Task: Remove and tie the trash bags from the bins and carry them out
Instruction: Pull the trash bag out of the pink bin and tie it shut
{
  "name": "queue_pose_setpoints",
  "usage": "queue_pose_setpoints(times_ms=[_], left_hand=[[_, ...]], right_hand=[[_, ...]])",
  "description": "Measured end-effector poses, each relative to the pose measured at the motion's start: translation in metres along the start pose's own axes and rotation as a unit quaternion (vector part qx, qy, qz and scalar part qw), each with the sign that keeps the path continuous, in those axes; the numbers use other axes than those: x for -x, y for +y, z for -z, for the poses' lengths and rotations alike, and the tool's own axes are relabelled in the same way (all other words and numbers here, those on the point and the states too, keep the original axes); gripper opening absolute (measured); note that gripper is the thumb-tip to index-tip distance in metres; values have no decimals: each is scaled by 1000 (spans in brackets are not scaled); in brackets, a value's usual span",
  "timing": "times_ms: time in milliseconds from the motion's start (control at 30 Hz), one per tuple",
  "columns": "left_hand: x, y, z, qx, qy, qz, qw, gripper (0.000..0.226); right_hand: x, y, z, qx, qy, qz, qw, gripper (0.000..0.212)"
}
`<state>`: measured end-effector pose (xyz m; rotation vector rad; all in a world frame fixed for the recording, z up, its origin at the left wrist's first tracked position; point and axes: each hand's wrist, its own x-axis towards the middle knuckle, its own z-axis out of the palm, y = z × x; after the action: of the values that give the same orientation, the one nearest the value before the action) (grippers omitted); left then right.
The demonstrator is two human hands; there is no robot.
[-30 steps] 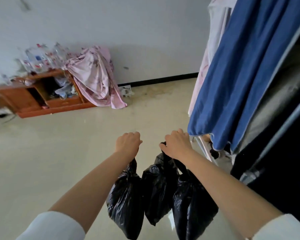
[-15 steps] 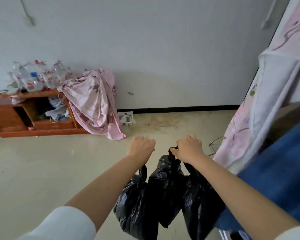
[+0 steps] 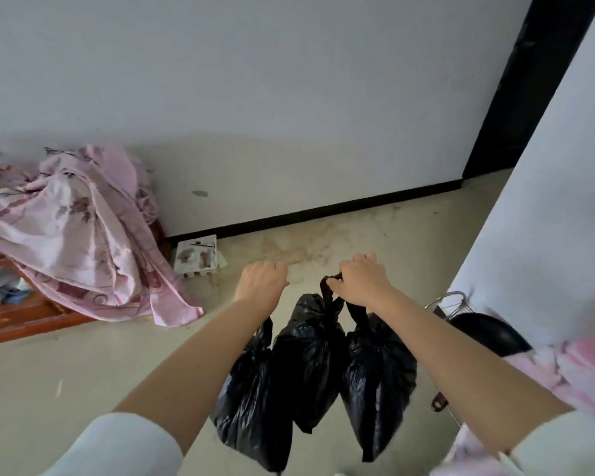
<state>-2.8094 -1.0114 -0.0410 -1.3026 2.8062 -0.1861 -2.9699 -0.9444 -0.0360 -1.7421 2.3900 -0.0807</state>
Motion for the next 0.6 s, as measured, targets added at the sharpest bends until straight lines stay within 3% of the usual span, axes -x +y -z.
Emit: queue_pose_setpoints(times_ms=[233, 600], left_hand=[[-228, -13, -3, -23, -23, -59, 998, 25], [-612, 20, -5, 90, -8, -150, 985, 28]], right_hand=[[-200, 67, 34, 5, -16, -34, 999, 42], [-496, 230, 95, -28, 37, -151, 987, 35]])
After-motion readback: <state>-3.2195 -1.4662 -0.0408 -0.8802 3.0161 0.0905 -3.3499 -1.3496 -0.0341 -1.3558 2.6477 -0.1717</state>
